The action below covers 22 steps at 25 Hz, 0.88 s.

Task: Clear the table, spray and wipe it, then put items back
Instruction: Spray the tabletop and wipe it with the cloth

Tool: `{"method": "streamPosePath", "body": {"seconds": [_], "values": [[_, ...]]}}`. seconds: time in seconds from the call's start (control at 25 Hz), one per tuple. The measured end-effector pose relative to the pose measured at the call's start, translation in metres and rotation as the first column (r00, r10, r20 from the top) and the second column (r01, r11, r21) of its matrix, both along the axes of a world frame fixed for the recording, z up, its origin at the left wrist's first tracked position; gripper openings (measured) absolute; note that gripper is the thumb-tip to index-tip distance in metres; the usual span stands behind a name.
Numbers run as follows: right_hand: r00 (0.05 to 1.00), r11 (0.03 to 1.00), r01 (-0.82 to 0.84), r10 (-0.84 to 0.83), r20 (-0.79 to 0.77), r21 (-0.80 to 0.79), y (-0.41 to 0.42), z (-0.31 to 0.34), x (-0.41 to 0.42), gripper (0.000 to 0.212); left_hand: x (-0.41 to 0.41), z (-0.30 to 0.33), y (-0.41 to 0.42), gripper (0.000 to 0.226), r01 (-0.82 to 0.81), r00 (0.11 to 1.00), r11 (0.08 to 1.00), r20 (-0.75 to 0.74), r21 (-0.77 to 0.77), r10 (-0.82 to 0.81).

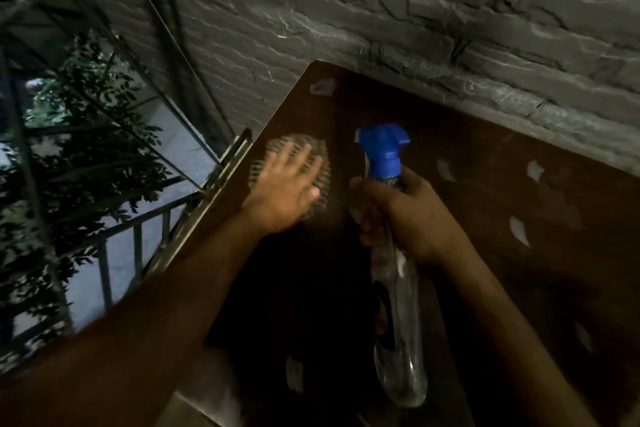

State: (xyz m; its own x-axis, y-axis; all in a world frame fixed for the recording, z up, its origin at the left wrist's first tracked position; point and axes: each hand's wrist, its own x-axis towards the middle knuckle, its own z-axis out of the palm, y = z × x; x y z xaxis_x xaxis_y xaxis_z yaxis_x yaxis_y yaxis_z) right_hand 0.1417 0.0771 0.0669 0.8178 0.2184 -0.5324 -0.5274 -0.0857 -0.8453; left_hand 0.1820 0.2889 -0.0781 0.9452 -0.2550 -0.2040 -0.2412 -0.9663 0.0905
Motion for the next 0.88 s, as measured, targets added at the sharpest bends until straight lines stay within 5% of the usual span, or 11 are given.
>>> {"method": "streamPosePath", "body": {"seconds": [0.08,0.24,0.4,0.56,0.72,0.88], "values": [[1.000,1.000,0.012,-0.012,-0.018,0.025,-0.006,-0.001,-0.009,0.022,-0.049,-0.011,0.003,0.064,0.188,0.982,0.982,-0.022,-0.018,-0.188],[0.998,0.999,-0.033,0.035,0.050,-0.030,-0.011,-0.010,-0.024,0.019,-0.015,0.006,0.031,0.066,-0.183,0.983,0.982,-0.042,-0.056,0.181],[0.998,0.998,-0.056,0.057,0.029,-0.032,-0.016,-0.009,-0.036,0.020,-0.080,0.000,0.005,0.058,0.087,0.994,0.990,-0.052,-0.114,-0.093],[0.991,0.991,-0.132,0.133,0.020,-0.033,-0.017,-0.006,-0.049,0.024,-0.037,0.014,0.035,0.062,-0.286,0.957,0.958,-0.061,-0.030,0.284],[0.994,0.992,-0.102,0.105,-0.043,0.070,-0.015,-0.010,-0.057,0.025,-0.127,0.000,0.026,0.063,0.077,0.994,0.997,-0.072,-0.033,-0.079],[0.989,0.987,-0.145,0.148,-0.029,0.067,-0.003,-0.009,-0.071,0.025,-0.084,0.016,0.051,0.065,-0.242,0.968,0.970,-0.067,0.012,0.243]]}}
